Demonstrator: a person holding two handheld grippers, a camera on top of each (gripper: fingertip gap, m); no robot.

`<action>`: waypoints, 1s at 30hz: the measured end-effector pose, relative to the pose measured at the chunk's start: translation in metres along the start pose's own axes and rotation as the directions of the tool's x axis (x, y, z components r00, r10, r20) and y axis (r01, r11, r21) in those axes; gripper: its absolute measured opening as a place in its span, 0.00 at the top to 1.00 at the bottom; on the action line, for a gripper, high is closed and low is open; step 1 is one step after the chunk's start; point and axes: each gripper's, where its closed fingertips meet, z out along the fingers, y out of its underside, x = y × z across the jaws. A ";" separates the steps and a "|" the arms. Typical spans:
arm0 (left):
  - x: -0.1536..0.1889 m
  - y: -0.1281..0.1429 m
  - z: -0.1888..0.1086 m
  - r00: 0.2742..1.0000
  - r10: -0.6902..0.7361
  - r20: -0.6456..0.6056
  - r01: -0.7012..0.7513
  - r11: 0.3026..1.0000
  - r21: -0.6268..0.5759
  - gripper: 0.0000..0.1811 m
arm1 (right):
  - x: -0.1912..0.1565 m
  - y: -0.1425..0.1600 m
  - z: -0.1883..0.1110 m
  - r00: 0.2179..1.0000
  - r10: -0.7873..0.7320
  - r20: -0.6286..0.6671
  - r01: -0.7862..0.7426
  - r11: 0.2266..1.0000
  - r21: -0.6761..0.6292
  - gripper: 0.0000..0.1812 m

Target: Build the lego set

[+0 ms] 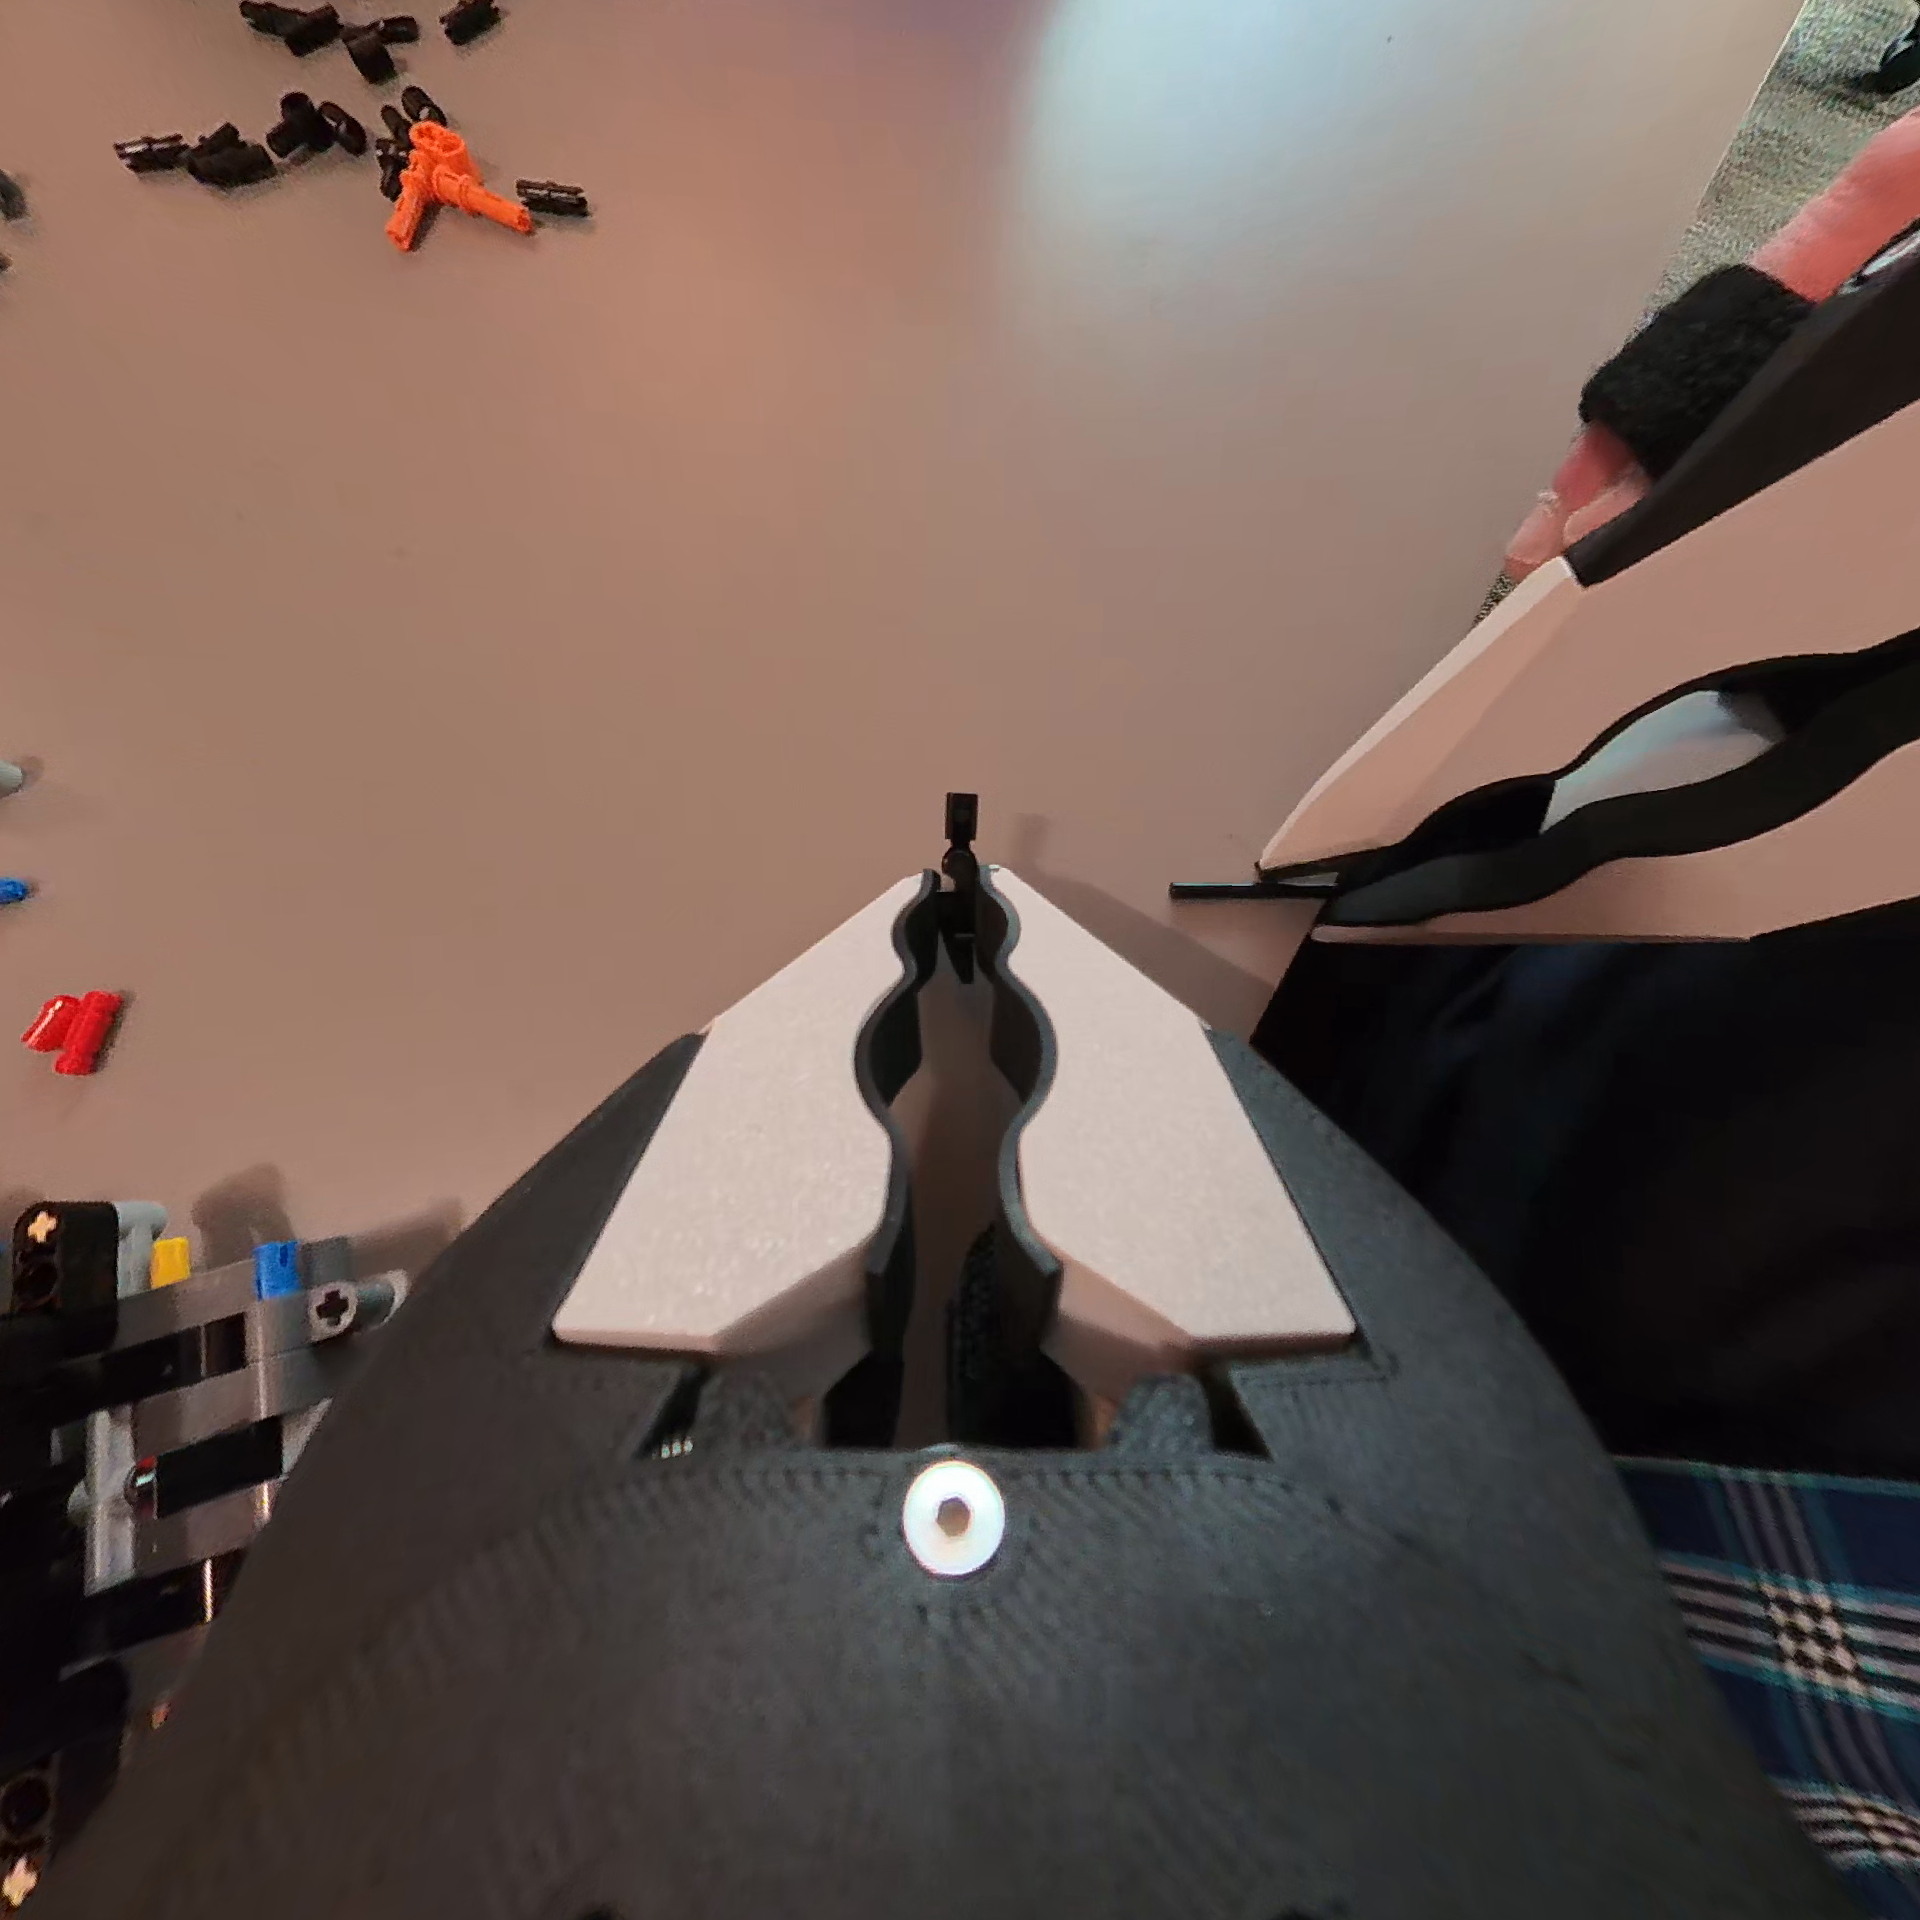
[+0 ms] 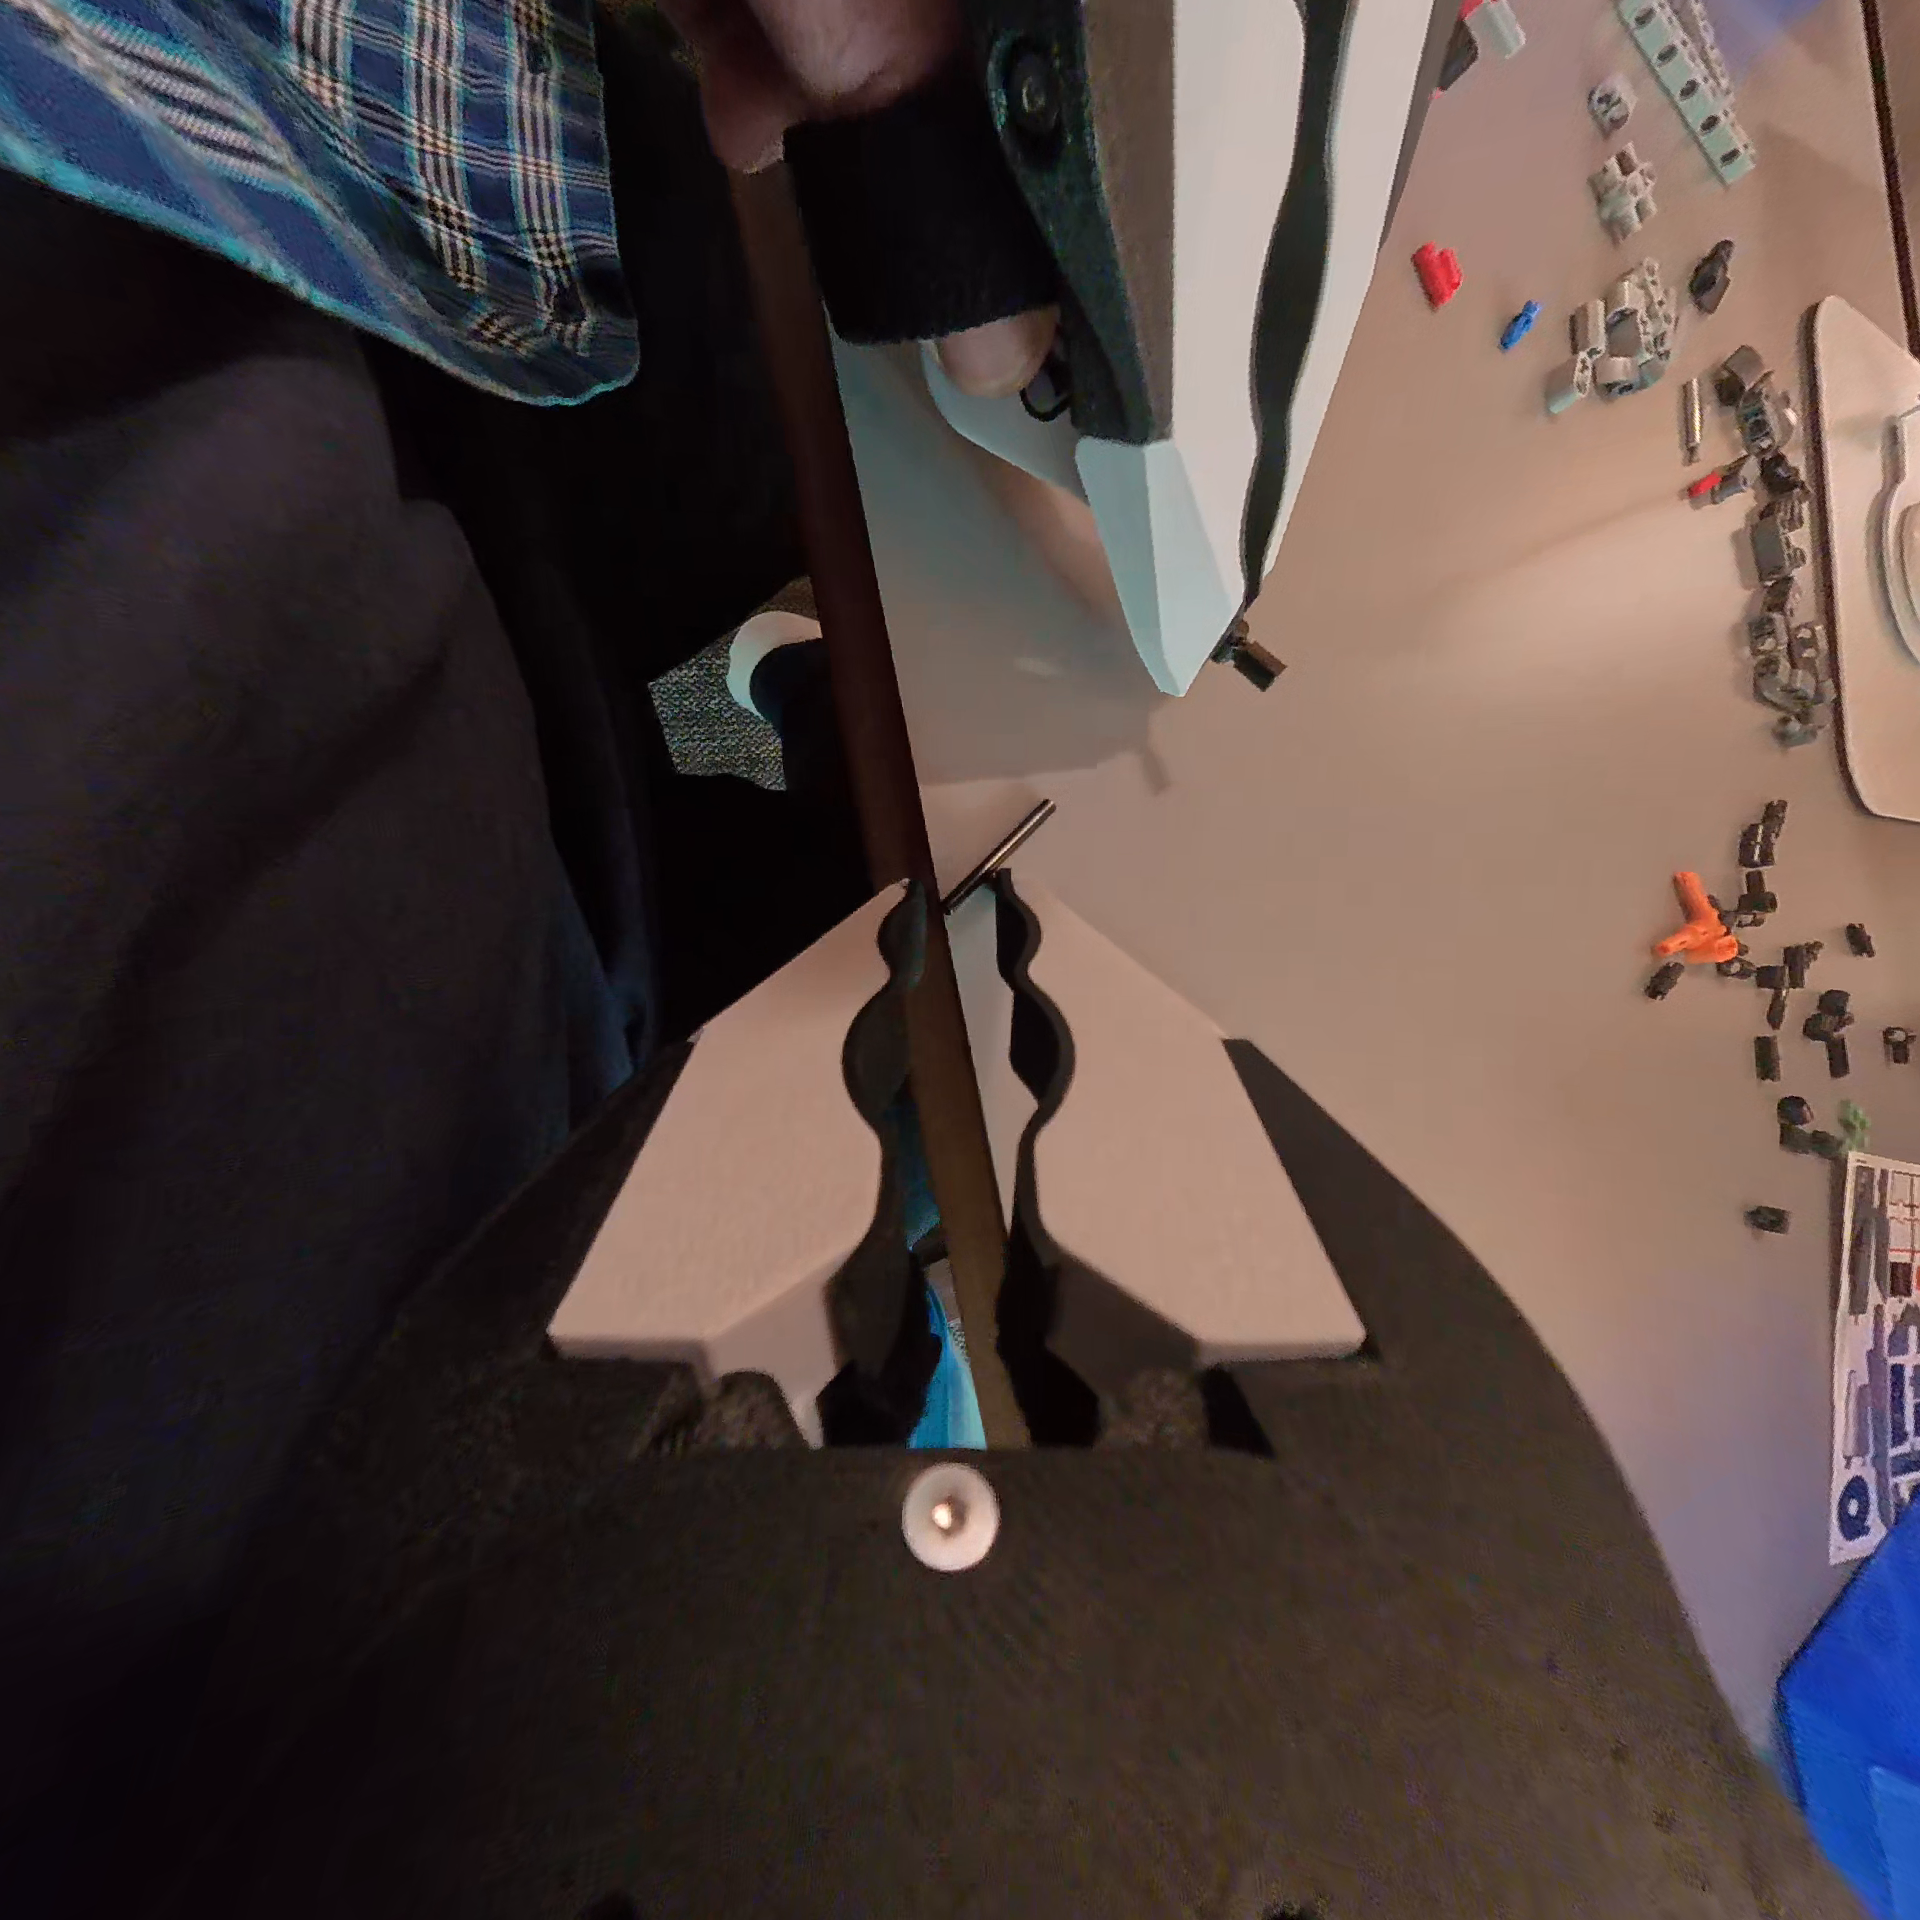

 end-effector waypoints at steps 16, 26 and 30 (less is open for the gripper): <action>0.007 0.001 -0.001 1.000 0.001 -0.005 -0.001 1.000 0.005 0.97 | -0.002 -0.003 -0.002 0.996 0.083 0.026 -0.083 0.997 -0.010 0.98; 0.012 0.003 0.000 1.000 -0.010 -0.012 0.010 1.000 0.007 0.97 | -0.003 -0.005 -0.002 0.987 0.148 0.063 -0.148 0.989 -0.008 1.00; 0.012 0.003 -0.002 1.000 -0.018 -0.008 0.018 1.000 0.016 0.97 | -0.004 -0.005 -0.002 0.980 0.181 0.085 -0.182 0.983 -0.002 1.00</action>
